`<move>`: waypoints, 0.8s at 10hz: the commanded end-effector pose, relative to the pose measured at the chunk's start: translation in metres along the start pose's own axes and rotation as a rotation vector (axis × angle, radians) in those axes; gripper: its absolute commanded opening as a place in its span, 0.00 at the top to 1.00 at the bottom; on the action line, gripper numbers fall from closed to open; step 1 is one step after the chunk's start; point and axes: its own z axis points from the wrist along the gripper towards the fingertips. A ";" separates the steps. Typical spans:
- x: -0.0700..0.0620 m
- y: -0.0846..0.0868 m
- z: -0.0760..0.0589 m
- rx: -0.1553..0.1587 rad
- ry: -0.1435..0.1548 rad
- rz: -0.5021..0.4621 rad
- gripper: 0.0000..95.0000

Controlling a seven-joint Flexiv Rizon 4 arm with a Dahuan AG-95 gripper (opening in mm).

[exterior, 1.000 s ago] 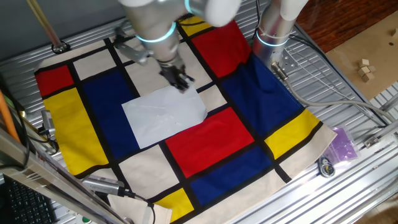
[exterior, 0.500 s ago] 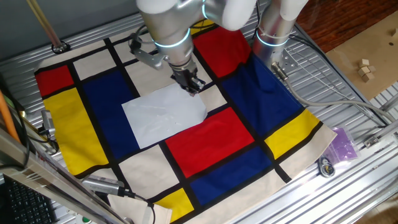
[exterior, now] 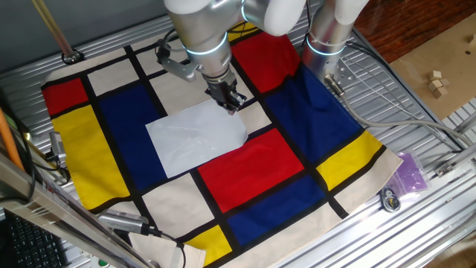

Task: Flip over and spread out the paper that is laid flat on the table

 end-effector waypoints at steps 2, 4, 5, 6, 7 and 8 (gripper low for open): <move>0.000 -0.001 -0.004 -0.028 0.041 -0.049 1.00; 0.000 -0.001 -0.004 -0.014 0.053 -0.061 1.00; 0.000 -0.001 -0.004 0.028 0.078 -0.079 1.00; 0.000 -0.001 -0.004 0.026 0.072 -0.073 1.00; 0.000 -0.001 -0.004 0.020 0.071 -0.074 1.00; 0.000 -0.001 -0.004 0.022 0.074 -0.076 1.00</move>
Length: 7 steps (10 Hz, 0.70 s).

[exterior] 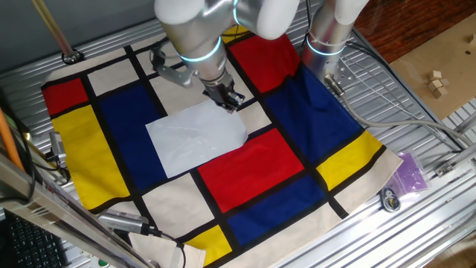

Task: Flip over and spread out the paper that is laid flat on the table

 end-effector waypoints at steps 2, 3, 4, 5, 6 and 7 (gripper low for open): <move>0.001 0.000 0.000 0.013 -0.012 -0.001 1.00; 0.001 0.000 0.000 0.012 -0.015 0.000 1.00; -0.001 0.012 0.005 0.014 -0.016 0.001 1.00; 0.000 0.025 0.014 0.020 -0.024 -0.002 1.00; 0.003 0.039 0.029 0.023 -0.026 -0.010 1.00; 0.004 0.047 0.041 0.024 -0.031 -0.020 0.80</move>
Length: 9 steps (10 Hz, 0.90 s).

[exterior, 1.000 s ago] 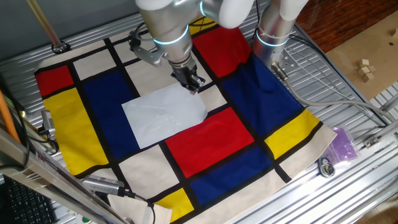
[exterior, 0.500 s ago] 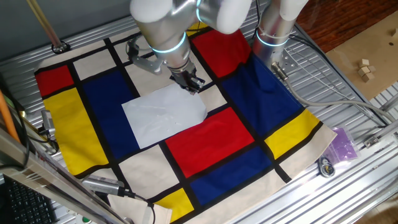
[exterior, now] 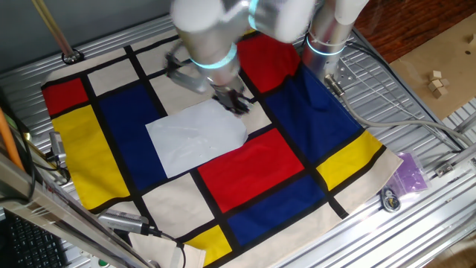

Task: Flip over and spread out the paper that is laid flat on the table

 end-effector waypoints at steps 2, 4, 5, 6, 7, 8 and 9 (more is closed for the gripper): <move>0.001 0.018 0.030 0.013 -0.007 -0.011 0.80; -0.002 0.021 0.041 0.018 -0.011 -0.013 0.80; -0.005 0.021 0.049 0.022 -0.017 -0.011 0.80; -0.006 0.020 0.055 0.024 -0.021 -0.017 0.80; -0.007 0.020 0.057 0.026 -0.023 -0.018 0.80; -0.008 0.020 0.062 0.030 -0.025 -0.018 0.80; -0.009 0.019 0.068 0.035 -0.032 -0.020 0.80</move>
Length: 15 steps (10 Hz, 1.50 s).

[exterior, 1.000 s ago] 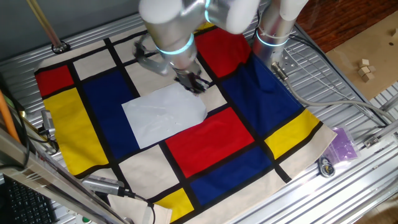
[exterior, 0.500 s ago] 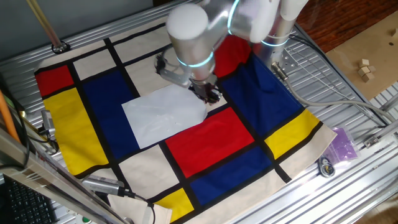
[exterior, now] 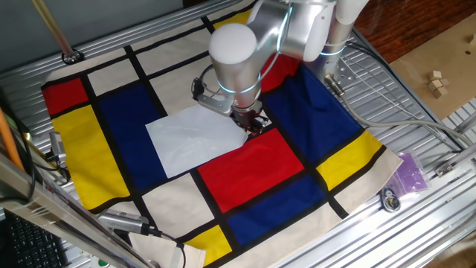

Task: Flip over and spread out the paper that is laid flat on the table

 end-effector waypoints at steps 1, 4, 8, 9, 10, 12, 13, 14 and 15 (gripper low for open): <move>-0.003 -0.003 0.008 0.011 -0.011 -0.002 0.80; -0.004 -0.006 0.019 0.020 -0.026 0.007 0.80; -0.011 -0.007 0.022 0.045 -0.050 0.006 0.80; -0.012 -0.008 0.022 0.049 -0.054 0.008 0.80; -0.013 -0.008 0.024 0.052 -0.056 0.010 0.80; -0.013 -0.009 0.028 0.060 -0.058 0.009 0.80; -0.013 -0.010 0.028 0.061 -0.061 0.010 0.80; -0.013 -0.010 0.028 0.067 -0.068 0.015 1.00; -0.013 -0.010 0.028 0.069 -0.068 0.017 1.00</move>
